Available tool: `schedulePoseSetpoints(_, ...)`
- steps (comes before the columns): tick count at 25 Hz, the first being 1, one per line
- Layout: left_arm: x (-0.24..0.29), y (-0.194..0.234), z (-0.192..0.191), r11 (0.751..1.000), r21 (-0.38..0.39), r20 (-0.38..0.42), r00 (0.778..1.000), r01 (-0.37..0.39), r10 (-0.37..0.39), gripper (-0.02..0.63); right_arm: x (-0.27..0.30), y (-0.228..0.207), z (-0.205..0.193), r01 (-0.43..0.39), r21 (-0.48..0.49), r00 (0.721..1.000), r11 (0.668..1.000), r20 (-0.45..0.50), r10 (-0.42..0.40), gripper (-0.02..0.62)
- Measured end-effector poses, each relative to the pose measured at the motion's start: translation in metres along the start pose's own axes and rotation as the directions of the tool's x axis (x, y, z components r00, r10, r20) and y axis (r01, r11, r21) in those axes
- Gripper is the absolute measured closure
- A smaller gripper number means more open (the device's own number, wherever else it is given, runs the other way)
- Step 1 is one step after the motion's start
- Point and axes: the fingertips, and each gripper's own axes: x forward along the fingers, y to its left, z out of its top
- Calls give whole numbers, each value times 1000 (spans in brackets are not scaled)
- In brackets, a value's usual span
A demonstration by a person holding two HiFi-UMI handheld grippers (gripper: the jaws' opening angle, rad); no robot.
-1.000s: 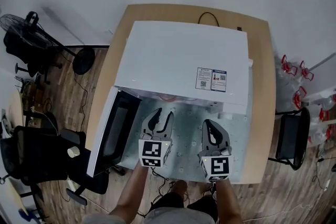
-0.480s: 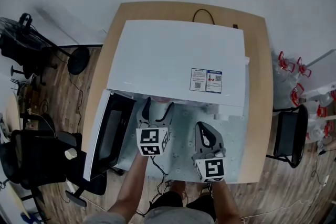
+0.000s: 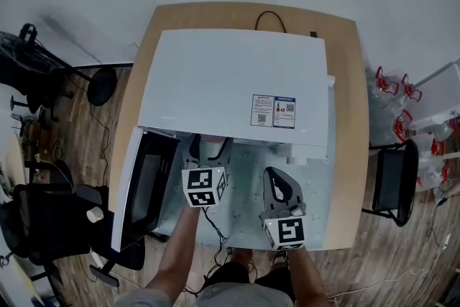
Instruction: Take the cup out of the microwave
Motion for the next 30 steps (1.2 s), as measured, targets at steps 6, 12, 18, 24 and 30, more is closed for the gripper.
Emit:
schedulePoseSetpoints(6, 3, 4, -1, 1000, 2, -4, 1000, -7, 7, 255, -2, -3, -2, 8, -2, 1000, 1000, -6, -8, 577)
schedulePoseSetpoints(12, -2, 4, -1, 1000, 8, 2, 1000, -13, 13, 262, -6, -3, -1, 16, -7, 1000, 1000, -7, -16, 577)
schedulePoseSetpoints(18, -10, 1, 4, 1000, 15, 16, 1000, -7, 6, 265, -10, -6, 4, 31, -15, 999, 999, 8, -31, 577)
schedulePoseSetpoints(24, -30, -6, 12, 1000, 27, 45, 999, 6, -7, 267, -19, -3, 11, 43, -25, 999, 999, 17, -42, 577)
schedulePoseSetpoints(30, -54, -24, 16, 998, 57, 63, 998, 28, -31, 267, -33, -4, 19, 58, -35, 998, 998, 38, -56, 577)
